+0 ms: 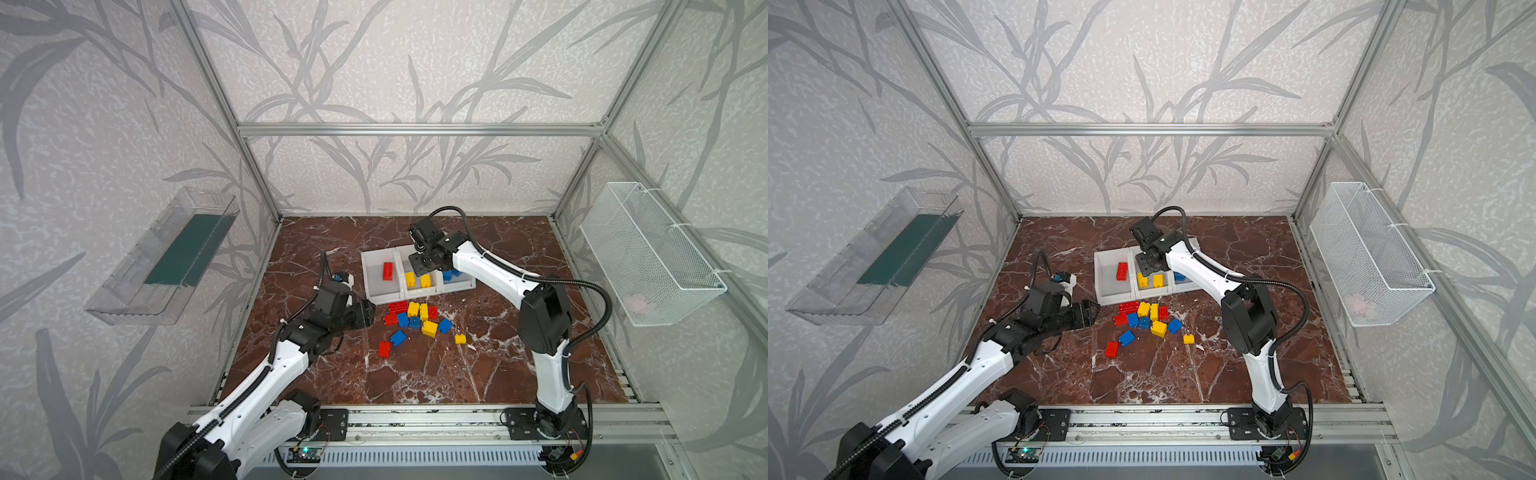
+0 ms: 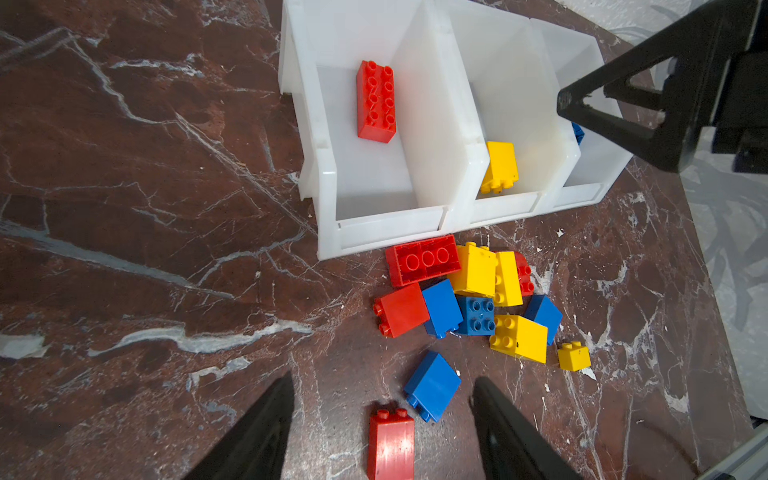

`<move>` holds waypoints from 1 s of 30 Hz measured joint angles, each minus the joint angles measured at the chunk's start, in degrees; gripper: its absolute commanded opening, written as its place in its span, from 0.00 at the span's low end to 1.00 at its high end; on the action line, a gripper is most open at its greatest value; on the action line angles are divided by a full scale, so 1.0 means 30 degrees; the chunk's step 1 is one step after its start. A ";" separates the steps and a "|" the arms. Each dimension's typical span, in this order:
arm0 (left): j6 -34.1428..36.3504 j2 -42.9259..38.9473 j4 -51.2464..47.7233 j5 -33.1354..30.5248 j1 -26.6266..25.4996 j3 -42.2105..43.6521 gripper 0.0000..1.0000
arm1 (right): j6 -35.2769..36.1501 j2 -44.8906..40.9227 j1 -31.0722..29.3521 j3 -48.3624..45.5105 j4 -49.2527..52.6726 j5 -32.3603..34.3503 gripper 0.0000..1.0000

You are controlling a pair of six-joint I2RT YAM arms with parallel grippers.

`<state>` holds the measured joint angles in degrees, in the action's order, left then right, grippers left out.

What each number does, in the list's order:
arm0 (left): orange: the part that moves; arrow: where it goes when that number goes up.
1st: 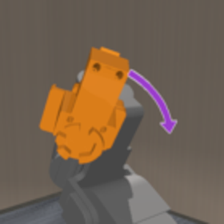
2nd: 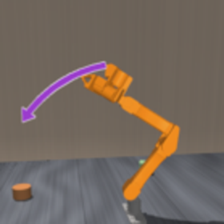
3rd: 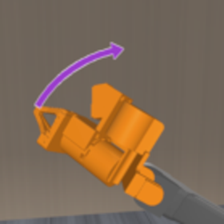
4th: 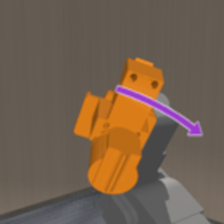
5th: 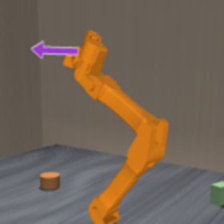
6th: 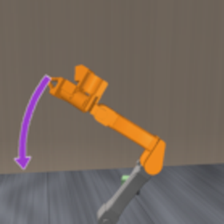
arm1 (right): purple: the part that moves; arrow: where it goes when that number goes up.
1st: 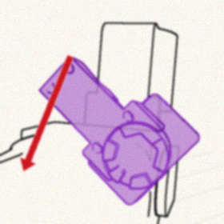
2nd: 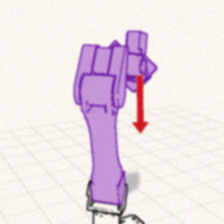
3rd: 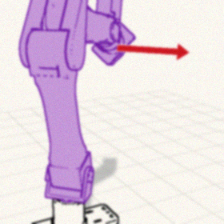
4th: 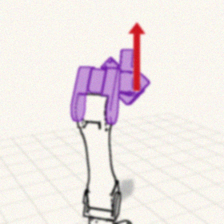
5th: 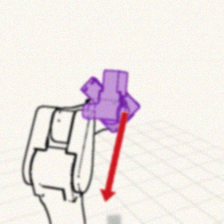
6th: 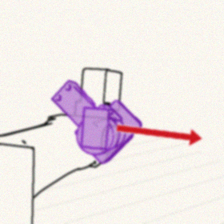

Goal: Sort the legos into containers by color
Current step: 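Carry the yellow brick to the middle compartment and open the right gripper, then grasp a small red brick with the left gripper while the right arm withdraws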

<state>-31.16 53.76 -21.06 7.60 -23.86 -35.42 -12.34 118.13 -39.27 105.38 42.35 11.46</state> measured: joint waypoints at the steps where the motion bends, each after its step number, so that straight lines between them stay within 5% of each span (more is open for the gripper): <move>1: 0.0000 0.0000 0.0029 0.0044 0.0000 0.0102 0.70 | 0.0007 0.0000 0.0000 0.0000 0.0022 0.0000 0.63; 12: 0.0342 0.0328 -0.0328 0.0131 -0.1428 0.0284 0.70 | -0.0109 -0.1224 0.0000 -0.0874 0.0102 -0.0342 0.64; 20: 0.0517 0.1362 -0.1049 -0.1013 -0.4546 0.0277 0.70 | -0.0991 -0.5807 0.0000 -0.5020 -0.0503 -0.0911 0.64; 30: 0.0750 0.4554 -0.1807 -0.1020 -0.5778 -0.0080 0.68 | -0.3177 -1.2233 -0.0095 -1.1446 -0.1217 -0.0182 0.64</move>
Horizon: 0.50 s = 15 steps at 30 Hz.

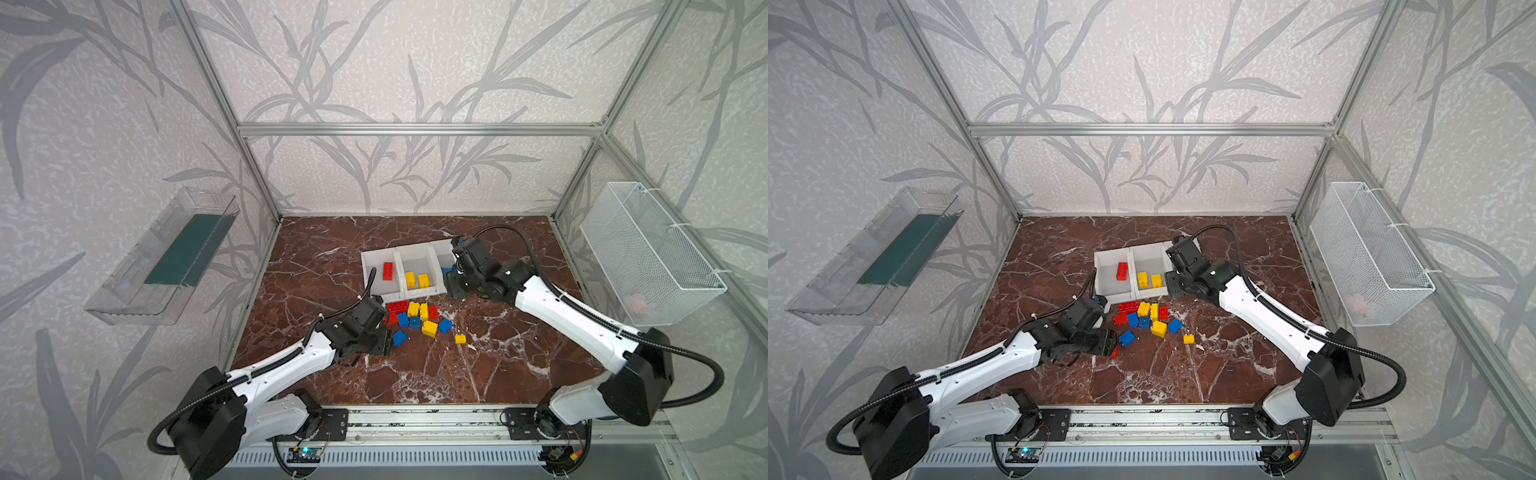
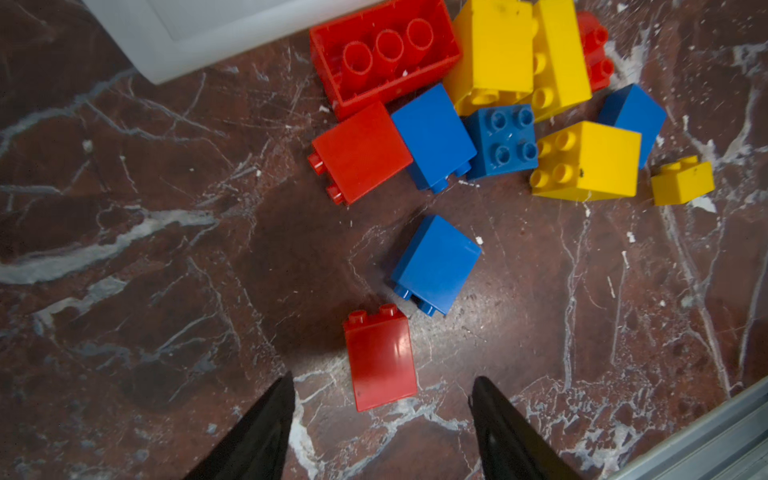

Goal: Sort the legos into containers by color
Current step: 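Grasp a small red brick with the left gripper while the right arm withdraws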

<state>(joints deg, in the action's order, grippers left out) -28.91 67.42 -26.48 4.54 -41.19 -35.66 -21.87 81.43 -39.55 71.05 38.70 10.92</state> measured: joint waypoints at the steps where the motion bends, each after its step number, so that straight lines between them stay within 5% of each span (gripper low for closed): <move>1: 0.0022 0.0299 -0.0051 0.0007 -0.0022 -0.0058 0.67 | -0.0262 -0.0430 -0.0080 -0.0503 0.0022 0.0109 0.64; 15: 0.0335 0.2922 -0.0350 0.0087 -0.0612 -0.0889 0.57 | -0.2652 -0.4095 -0.0605 -0.4437 0.0240 0.1158 0.64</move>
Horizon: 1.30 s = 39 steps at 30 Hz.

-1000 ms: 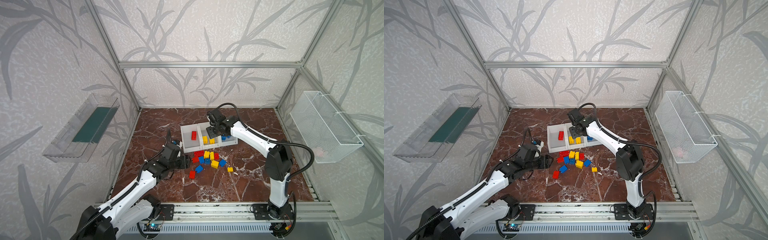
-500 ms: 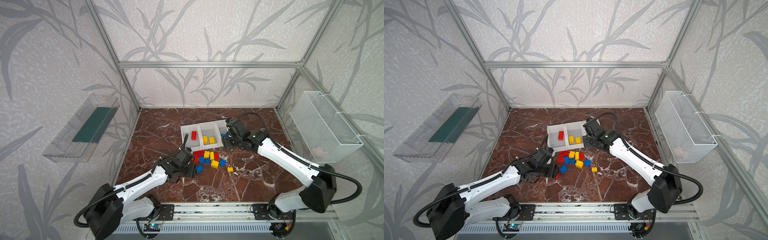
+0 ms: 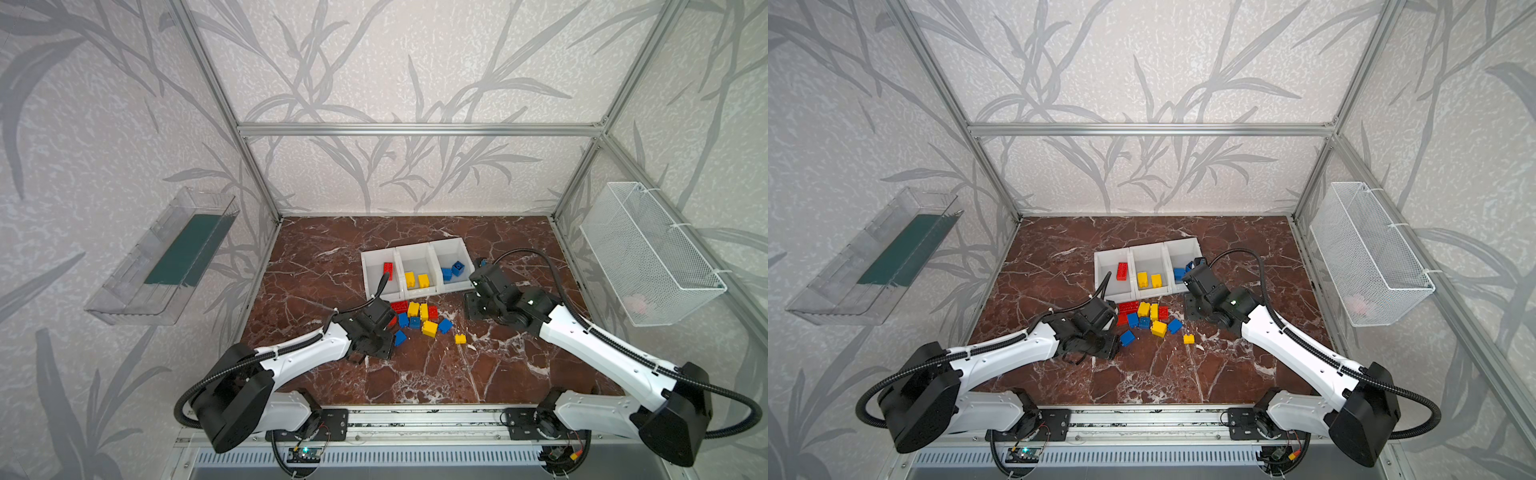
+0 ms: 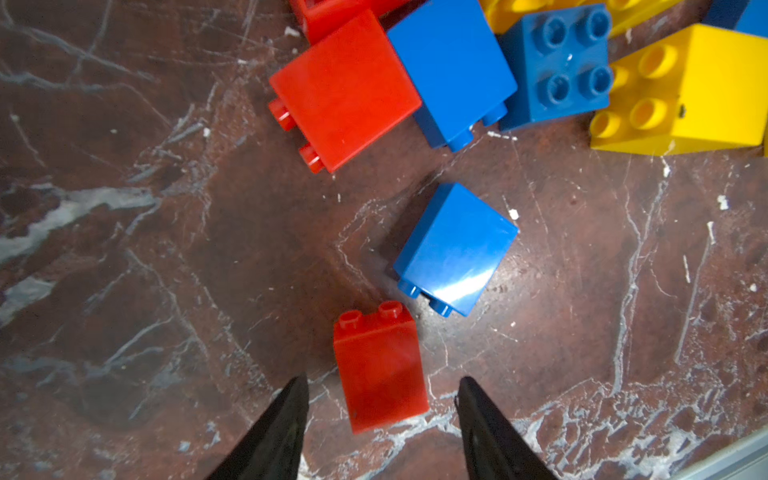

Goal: Sort the legos into containers by color
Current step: 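Grasp a small red brick with the left gripper while the right arm withdraws, then carry the red brick into the nearest compartment and open the left gripper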

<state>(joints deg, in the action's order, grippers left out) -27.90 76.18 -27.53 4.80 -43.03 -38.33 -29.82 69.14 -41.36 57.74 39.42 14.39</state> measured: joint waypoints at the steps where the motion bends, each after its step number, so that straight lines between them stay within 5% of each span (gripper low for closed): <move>1: 0.0022 0.0153 0.0015 0.0007 -0.0036 -0.0036 0.56 | -0.0138 -0.0131 -0.0007 -0.0102 0.0007 0.0058 0.64; 18: 0.0379 0.1843 0.0029 -0.0007 -0.0393 -0.0568 0.26 | -0.1479 -0.2208 -0.0240 -0.1800 0.0423 0.0721 0.61; 27: 0.0685 -0.0233 -0.0998 -0.1035 -0.0299 -0.2310 0.26 | -0.1770 -0.3351 -0.0357 -0.1923 0.1253 0.1166 0.60; 33: 0.1603 -0.0131 0.0131 -0.1734 0.1807 -0.5960 0.25 | -0.1865 -0.4058 -0.0379 -0.1923 0.1800 0.1297 0.60; 39: 0.2222 0.3621 0.1013 -0.1770 0.4306 -0.8488 0.25 | -0.2273 -0.4240 -0.0597 -0.1923 0.2193 0.1413 0.60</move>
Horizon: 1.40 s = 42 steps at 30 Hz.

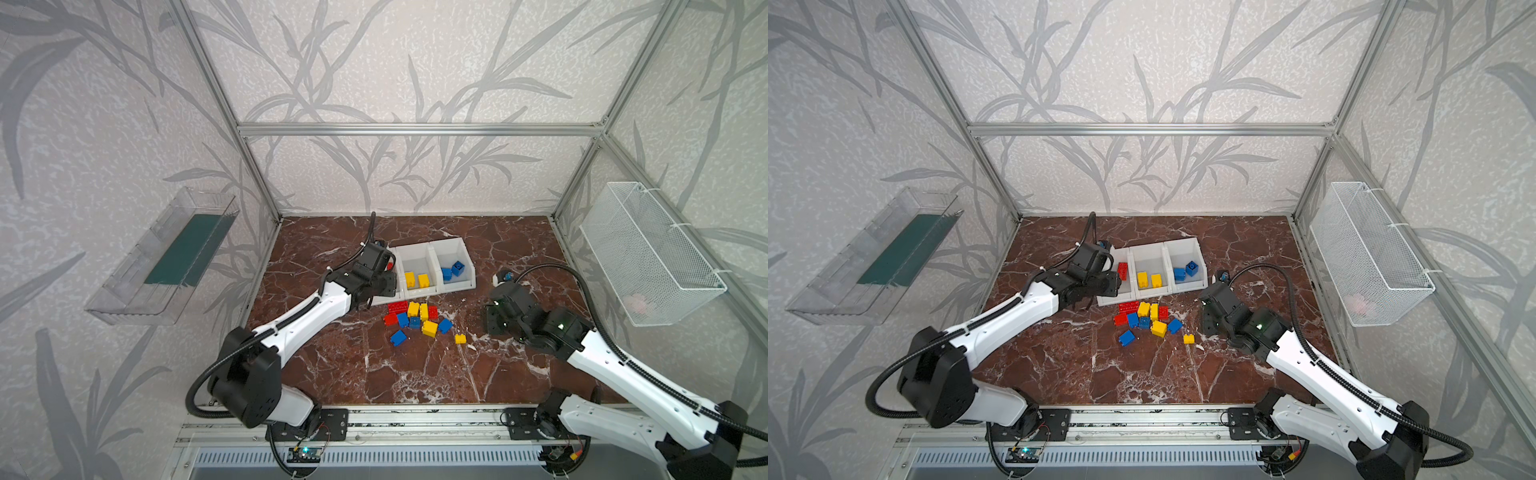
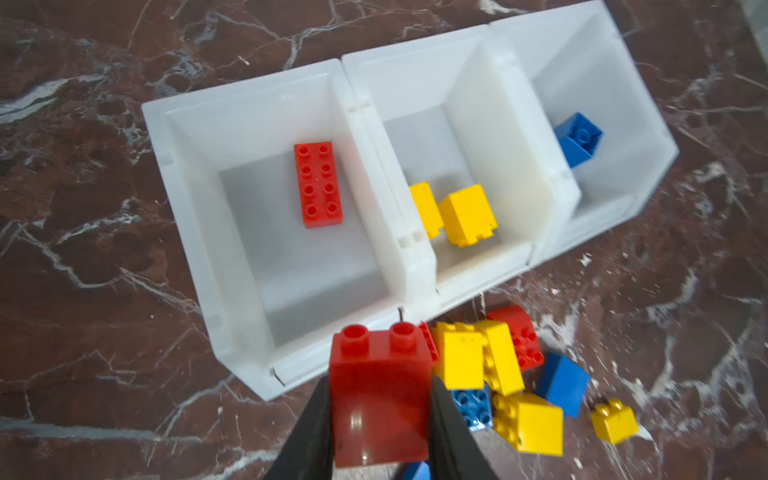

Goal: Sort the legos into containers by color
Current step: 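Carry the red brick into the nearest compartment and open the left gripper, then grasp a yellow brick from the pile with the right gripper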

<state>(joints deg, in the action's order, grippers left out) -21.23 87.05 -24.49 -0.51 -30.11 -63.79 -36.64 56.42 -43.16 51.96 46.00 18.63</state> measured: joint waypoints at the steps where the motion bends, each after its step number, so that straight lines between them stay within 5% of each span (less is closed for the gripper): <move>1: 0.0102 0.0539 -0.0007 0.0022 0.0182 -0.0226 0.25 | -0.0073 -0.0051 -0.0029 0.0000 0.0080 0.0000 0.60; 9: 0.0590 0.3468 -0.0481 0.0459 0.1333 -0.1588 0.31 | -0.0641 -0.0240 -0.0350 -0.0087 0.0350 0.0153 0.60; 16: 0.0736 0.3745 -0.0510 0.0794 0.1581 -0.1880 0.53 | -0.0860 -0.0080 -0.0619 -0.0182 0.0357 0.0138 0.62; 23: 0.0714 0.3534 -0.0554 0.0911 0.1596 -0.1829 0.56 | -0.0860 0.0255 -0.0772 -0.0182 0.0357 0.0131 0.62; 42: -0.1129 -0.5187 0.1151 0.1166 0.1683 0.5559 0.58 | -0.0321 0.4911 -0.1858 0.0102 -0.0648 -0.1064 0.62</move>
<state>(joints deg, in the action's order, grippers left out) -24.62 71.48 -21.04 2.98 -25.06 -47.11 -37.60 71.16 -48.73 52.27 44.05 15.44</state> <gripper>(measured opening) 0.582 0.622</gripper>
